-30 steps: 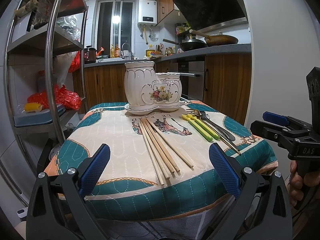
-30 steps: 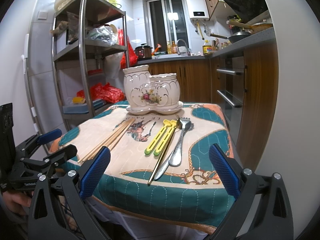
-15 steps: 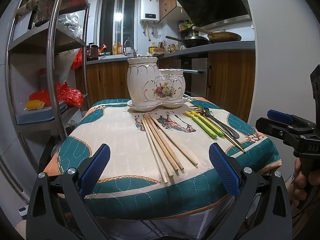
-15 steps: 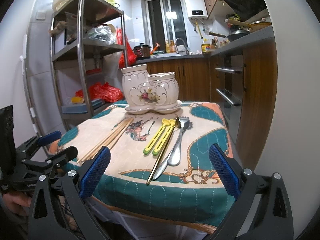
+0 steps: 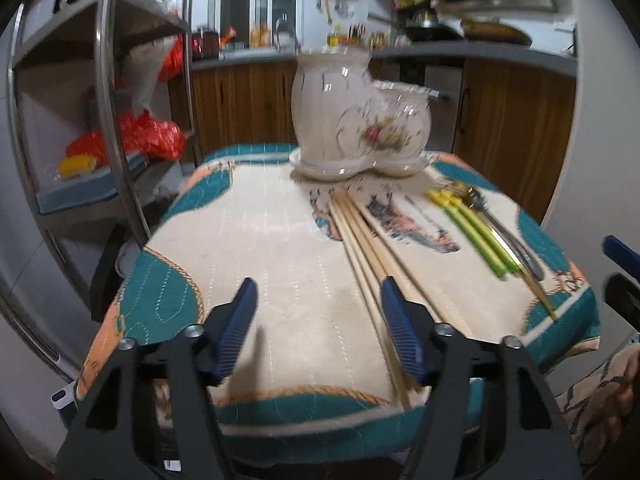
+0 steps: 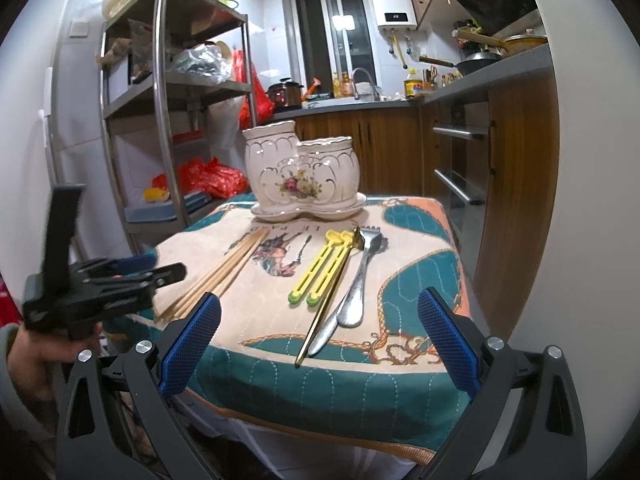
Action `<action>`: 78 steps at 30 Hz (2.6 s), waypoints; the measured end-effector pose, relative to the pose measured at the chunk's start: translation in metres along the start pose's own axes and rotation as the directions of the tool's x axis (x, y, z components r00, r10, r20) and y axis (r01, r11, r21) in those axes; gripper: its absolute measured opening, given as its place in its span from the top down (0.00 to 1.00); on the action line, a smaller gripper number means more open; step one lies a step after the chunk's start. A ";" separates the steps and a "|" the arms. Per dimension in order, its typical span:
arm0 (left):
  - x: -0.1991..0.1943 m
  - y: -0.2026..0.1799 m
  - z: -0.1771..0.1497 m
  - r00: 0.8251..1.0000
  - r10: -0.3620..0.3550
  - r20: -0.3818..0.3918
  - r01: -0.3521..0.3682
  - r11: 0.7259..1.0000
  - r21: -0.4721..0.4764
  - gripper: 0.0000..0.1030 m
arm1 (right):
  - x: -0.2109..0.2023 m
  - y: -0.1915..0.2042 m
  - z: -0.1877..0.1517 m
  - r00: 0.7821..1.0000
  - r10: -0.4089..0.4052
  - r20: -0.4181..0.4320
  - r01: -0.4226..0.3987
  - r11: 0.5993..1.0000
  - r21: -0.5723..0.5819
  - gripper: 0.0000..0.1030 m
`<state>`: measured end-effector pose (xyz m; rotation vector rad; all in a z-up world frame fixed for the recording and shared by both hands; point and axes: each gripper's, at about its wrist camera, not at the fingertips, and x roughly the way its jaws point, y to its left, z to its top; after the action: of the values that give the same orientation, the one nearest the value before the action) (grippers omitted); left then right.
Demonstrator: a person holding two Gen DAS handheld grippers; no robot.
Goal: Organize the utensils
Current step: 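Lower the left tool onto a wooden chopstick and close on it while the right tool grasps a steel fork, then lift the chopstick with the left tool and the fork with the right tool toward the holder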
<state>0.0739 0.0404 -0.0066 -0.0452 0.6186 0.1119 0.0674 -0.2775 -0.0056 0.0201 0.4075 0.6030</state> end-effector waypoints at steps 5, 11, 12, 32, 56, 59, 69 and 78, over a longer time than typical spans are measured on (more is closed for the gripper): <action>0.020 0.000 0.012 0.997 -0.023 -0.077 0.025 0.999 0.021 0.50 | -0.002 -0.002 0.000 1.000 0.005 0.002 -0.005 1.000 0.007 0.05; 0.035 -0.004 0.022 0.992 -0.035 -0.123 0.041 0.998 0.043 0.52 | -0.005 -0.003 0.002 1.000 0.009 0.008 -0.009 1.000 0.016 0.05; 0.037 -0.005 0.024 0.991 -0.031 -0.127 0.037 0.998 0.044 0.52 | -0.005 -0.003 0.003 1.000 0.009 0.008 -0.009 1.000 0.016 0.05; 0.065 0.014 0.048 0.965 -0.034 -0.259 0.052 0.997 0.060 0.82 | 0.051 -0.026 0.043 0.980 -0.036 -0.198 0.033 0.999 -0.022 0.21; 0.075 0.031 0.060 0.944 -0.045 -0.327 0.075 0.994 0.080 0.90 | 0.157 -0.055 0.074 0.867 -0.025 -0.498 0.031 1.000 0.003 0.94; 0.076 0.035 0.060 0.936 -0.059 -0.346 0.088 0.994 0.070 0.90 | 0.152 -0.062 0.076 0.866 -0.036 -0.499 0.046 0.999 0.008 0.94; 0.092 0.031 0.077 0.870 -0.065 -0.489 0.155 0.977 0.147 0.90 | 0.167 -0.072 0.076 0.770 -0.051 -0.636 0.046 0.999 -0.025 0.93; 0.112 0.025 0.089 0.757 -0.045 -0.651 0.241 0.946 0.215 0.86 | 0.198 -0.068 0.088 0.608 -0.043 -0.792 -0.036 0.996 -0.081 0.92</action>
<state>0.2131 0.0825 0.0009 0.1606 1.3176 -0.1595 0.2862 -0.2151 -0.0067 -0.3577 1.2650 0.6022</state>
